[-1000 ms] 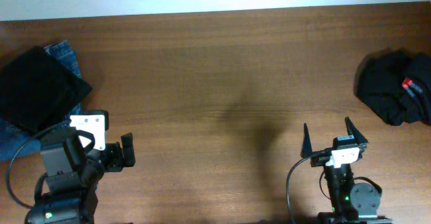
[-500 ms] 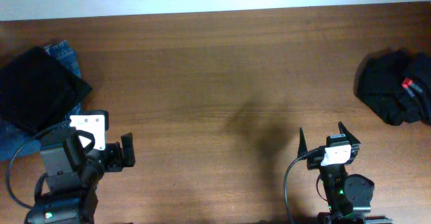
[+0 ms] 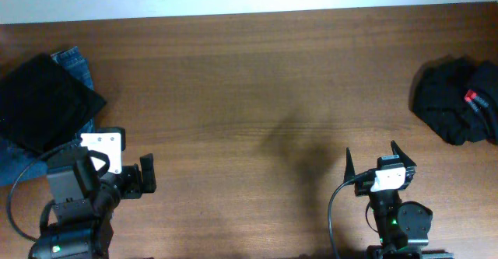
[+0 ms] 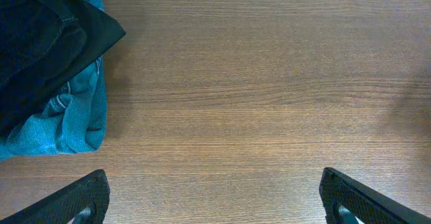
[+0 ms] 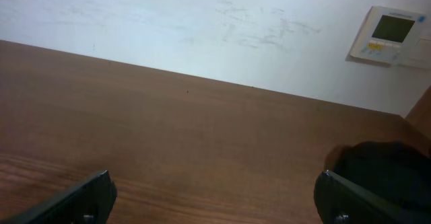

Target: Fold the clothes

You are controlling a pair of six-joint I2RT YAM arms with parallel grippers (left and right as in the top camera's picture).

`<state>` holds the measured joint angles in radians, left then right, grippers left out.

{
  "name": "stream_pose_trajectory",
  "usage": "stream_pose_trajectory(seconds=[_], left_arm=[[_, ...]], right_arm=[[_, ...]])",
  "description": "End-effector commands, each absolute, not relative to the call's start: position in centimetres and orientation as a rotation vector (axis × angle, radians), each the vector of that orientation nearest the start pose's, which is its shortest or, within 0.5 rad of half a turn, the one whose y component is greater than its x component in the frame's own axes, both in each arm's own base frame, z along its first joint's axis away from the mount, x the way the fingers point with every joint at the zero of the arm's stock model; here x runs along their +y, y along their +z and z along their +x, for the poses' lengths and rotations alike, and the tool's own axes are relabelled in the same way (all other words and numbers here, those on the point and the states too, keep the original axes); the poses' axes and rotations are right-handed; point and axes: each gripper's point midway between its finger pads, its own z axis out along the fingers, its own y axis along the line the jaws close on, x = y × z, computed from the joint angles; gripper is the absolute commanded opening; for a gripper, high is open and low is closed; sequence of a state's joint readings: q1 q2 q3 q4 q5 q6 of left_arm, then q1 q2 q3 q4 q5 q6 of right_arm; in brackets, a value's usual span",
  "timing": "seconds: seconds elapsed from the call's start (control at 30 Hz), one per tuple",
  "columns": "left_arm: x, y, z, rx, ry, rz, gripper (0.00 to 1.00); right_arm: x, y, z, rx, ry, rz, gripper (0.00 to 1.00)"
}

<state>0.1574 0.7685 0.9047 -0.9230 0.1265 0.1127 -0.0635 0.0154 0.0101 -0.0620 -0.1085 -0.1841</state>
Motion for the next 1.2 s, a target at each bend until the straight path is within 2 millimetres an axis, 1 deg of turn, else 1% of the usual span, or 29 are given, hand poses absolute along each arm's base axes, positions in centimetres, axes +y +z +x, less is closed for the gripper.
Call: stream_pose_trajectory(seconds=[0.0,0.47,0.67,0.77,0.87,0.9,0.97,1.17], left_arm=[[1.4,21.5,23.7,2.348,-0.018,0.032,0.99],[1.4,21.5,23.7,2.348,-0.018,0.032,0.99],[1.4,22.2,23.1,2.309,-0.009,0.034,0.99],[1.2,21.1,22.2,2.304,-0.008,0.034,1.0],[1.1,19.1,21.5,2.276,-0.003,0.037,0.99],[1.1,18.4,21.4,2.242,0.004,0.039,0.99],[1.1,17.6,21.5,2.187,0.014,0.044,0.99],[0.6,16.0,22.0,2.045,0.007,0.073,0.99]], right_arm=[[0.2,15.8,24.6,1.633,-0.109,-0.177,0.99],[0.2,15.8,24.6,1.633,-0.109,-0.178,0.99],[0.2,15.8,24.6,1.633,-0.109,-0.178,0.99],[0.2,15.8,24.6,1.633,-0.109,-0.177,0.99],[0.2,15.8,24.6,1.633,-0.109,-0.178,0.99],[0.2,15.8,24.6,1.633,-0.109,-0.177,0.99],[0.2,15.8,24.6,1.633,-0.109,-0.178,0.99],[0.2,15.8,24.6,1.633,-0.109,-0.177,0.99]])
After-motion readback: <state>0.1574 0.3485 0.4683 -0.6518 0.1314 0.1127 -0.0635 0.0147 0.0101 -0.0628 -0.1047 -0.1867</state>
